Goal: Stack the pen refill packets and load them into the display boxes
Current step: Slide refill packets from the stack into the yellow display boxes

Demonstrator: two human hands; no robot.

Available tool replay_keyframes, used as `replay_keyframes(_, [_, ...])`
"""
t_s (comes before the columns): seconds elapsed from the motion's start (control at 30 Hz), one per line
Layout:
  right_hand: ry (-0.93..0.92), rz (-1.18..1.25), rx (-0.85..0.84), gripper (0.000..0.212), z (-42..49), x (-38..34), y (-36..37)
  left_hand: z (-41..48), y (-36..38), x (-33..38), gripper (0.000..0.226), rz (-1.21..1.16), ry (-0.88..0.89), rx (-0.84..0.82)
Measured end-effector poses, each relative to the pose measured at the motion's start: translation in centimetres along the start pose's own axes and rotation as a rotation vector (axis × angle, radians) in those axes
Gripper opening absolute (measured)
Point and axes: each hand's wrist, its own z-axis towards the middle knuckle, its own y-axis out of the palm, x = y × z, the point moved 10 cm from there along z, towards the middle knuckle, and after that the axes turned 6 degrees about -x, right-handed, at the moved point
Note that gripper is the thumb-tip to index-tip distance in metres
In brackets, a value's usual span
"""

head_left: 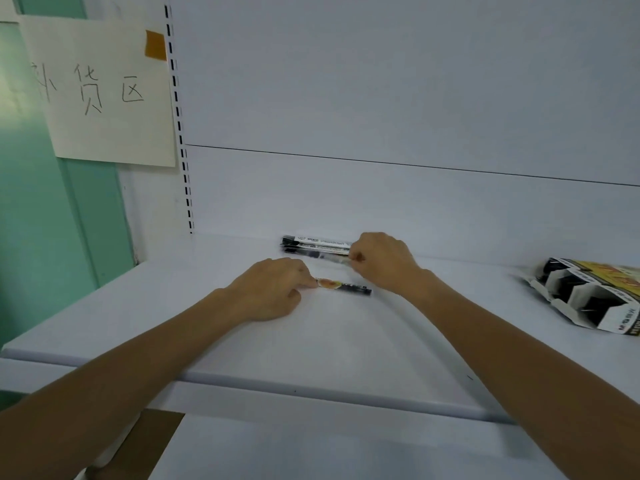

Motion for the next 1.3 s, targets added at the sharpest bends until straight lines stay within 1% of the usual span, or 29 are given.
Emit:
replay_keyframes(0.03, [-0.030,0.010,-0.061,0.019,0.2,-1.0,0.9,0.0,-0.5,0.3,0.045,0.035,0.015,0.035])
replay_keyframes(0.1, [-0.062,0.157,-0.156,0.031,0.4,-2.2,2.4,-0.3,-1.6,0.3,0.041,0.065,0.043,0.126])
replay_keyframes(0.13, [-0.056,0.227,-0.145,0.036,0.5,-2.1,2.4,-0.5,-1.8,0.1,0.044,0.056,0.057,0.155])
replay_keyframes(0.17, [-0.047,0.255,-0.101,0.036,0.6,-1.8,1.9,-0.6,-1.7,-0.2,0.051,0.036,0.068,0.160])
replay_keyframes(0.23, [-0.013,0.229,-0.015,0.028,1.0,-0.4,1.1,-0.7,-0.7,-1.0,0.053,-0.026,0.047,0.104])
replay_keyframes(0.27, [0.007,0.218,-0.014,0.027,1.0,0.4,1.2,-0.8,-0.1,-1.4,0.051,-0.074,0.022,0.052])
replay_keyframes(0.33, [0.040,0.204,-0.099,0.037,1.3,1.4,2.4,-0.6,0.6,-1.9,0.041,-0.152,-0.016,-0.017])
replay_keyframes(0.4, [0.050,0.167,-0.191,0.045,1.5,1.8,4.2,-0.5,0.4,-1.9,0.037,-0.134,-0.038,-0.006])
replay_keyframes(0.47, [0.054,0.157,-0.218,0.041,1.8,1.8,5.3,-0.4,0.4,-2.1,0.037,-0.102,-0.063,0.009])
replay_keyframes(0.53, [0.053,0.144,-0.194,0.031,2.1,1.6,5.4,-0.5,0.5,-2.4,0.038,-0.108,-0.092,0.007])
replay_keyframes(0.63, [0.013,0.038,-0.109,0.021,2.3,0.7,4.3,-0.5,0.6,-2.6,0.039,-0.097,-0.108,0.010])
replay_keyframes(0.67, [-0.008,0.013,-0.091,0.021,2.3,0.3,4.0,-0.5,0.6,-2.7,0.039,-0.095,-0.114,0.004])
replay_keyframes(0.73, [-0.043,0.018,-0.081,0.028,2.2,-0.3,3.6,-0.5,0.6,-2.5,0.040,-0.087,-0.116,-0.007])
replay_keyframes(0.83, [-0.079,-0.006,-0.067,0.027,1.6,-0.8,3.0,-0.6,0.6,-2.2,0.042,-0.081,-0.108,-0.028])
replay_keyframes(1.0, [-0.026,-0.025,-0.019,0.025,1.2,-0.5,2.3,-0.6,0.8,-2.3,0.042,-0.062,-0.103,-0.017])
replay_keyframes(1.13, [-0.036,-0.094,0.043,0.030,0.8,-0.8,1.6,-0.5,0.9,-2.3,0.040,-0.066,-0.093,-0.004])
replay_keyframes(1.2, [-0.094,-0.064,0.056,0.032,0.4,-1.3,1.3,-0.6,0.5,-2.4,0.038,-0.061,-0.094,0.038])
replay_keyframes(1.3, [-0.161,0.040,-0.037,0.026,-0.3,-2.0,2.2,-1.2,-1.0,-2.5,0.038,-0.029,-0.103,0.171])
